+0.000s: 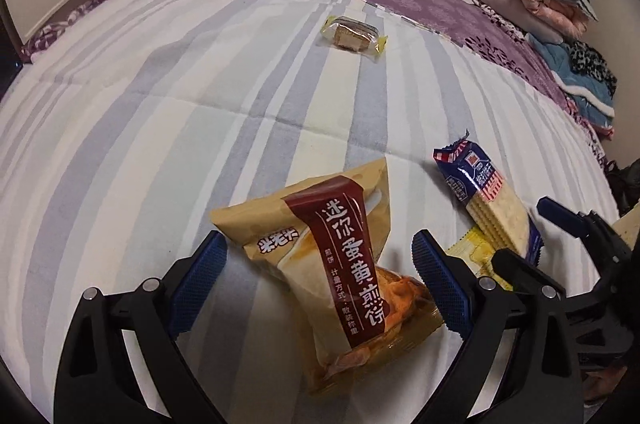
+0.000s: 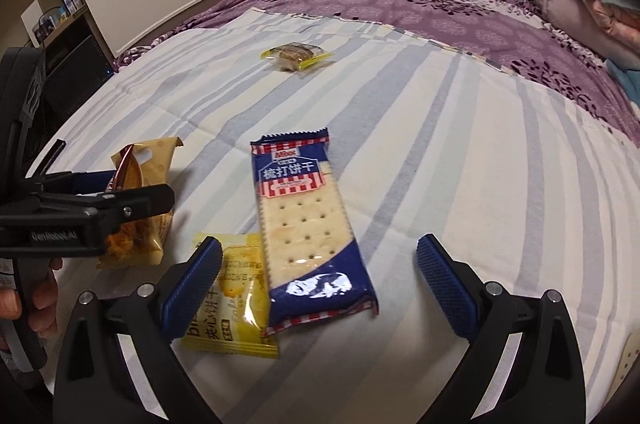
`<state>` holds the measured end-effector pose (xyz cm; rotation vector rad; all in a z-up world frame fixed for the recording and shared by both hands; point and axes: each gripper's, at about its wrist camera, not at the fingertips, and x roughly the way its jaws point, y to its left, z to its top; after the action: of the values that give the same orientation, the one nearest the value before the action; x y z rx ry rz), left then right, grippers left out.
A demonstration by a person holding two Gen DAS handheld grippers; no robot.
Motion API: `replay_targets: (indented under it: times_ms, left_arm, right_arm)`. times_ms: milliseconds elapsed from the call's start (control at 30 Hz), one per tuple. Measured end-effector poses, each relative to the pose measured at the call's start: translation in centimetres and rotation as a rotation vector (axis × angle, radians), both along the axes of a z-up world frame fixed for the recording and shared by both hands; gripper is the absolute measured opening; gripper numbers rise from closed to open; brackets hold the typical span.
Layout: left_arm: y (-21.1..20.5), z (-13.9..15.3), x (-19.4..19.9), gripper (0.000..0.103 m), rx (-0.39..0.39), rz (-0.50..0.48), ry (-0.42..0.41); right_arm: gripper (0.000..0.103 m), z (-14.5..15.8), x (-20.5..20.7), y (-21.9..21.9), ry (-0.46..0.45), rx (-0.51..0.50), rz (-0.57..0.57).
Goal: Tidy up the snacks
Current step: 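Grasp the brown-and-gold cake bag with the left tool while the right tool grasps the blue cracker pack, then carry the cake bag and cracker pack toward the cream basket with both tools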
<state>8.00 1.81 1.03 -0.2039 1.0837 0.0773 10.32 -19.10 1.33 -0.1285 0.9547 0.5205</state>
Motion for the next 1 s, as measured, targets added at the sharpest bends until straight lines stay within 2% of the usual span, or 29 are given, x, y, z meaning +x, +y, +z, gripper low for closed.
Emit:
replay_targets:
  times_ms: [100,167,267,533,567,600,733,800,900,1000]
  left_arm:
    - [-0.5,0.0,-0.5,0.090,0.039,-0.046,-0.026]
    - [-0.1,0.3,-0.9,0.070,0.026,-0.076,-0.045]
    - [-0.1,0.9,-1.4,0.058,0.036,-0.115,-0.063]
    - [0.1,2.1,-2.2,0.055,0.001,-0.171,-0.086]
    - [0.2,2.3,-2.2,0.047,-0.003,-0.173,-0.091]
    - [0.2,2.5,-2.3,0.045,-0.006,-0.175,-0.095]
    - [0.4,3.3,-2.5,0.045,-0.019,-0.175,-0.115]
    - [0.5,3.4,-2.5,0.045,-0.028,-0.173,-0.116]
    - [0.5,3.0,-2.5,0.045,-0.042,-0.166,-0.103]
    - [0.5,2.7,-2.6,0.045,-0.062,-0.164,-0.097]
  right_arm:
    - [0.097,0.1,0.1,-0.3,-0.002,0.011,-0.007]
    - [0.097,0.1,0.2,-0.5,-0.006,0.015,-0.012]
    - [0.097,0.3,0.7,-0.3,-0.009,0.021,-0.024]
    - [0.097,0.4,1.5,1.5,-0.012,0.014,0.004]
    - [0.097,0.3,1.6,1.7,-0.009,0.012,0.007]
    - [0.096,0.2,1.7,1.8,-0.006,0.009,0.007]
    - [0.073,-0.5,2.4,2.6,0.014,-0.024,0.000]
    - [0.070,-0.7,2.5,2.8,0.006,-0.041,-0.008]
    - [0.048,-0.6,2.5,2.6,-0.007,-0.066,-0.037]
    - [0.045,-0.3,2.5,1.7,0.001,-0.048,-0.082]
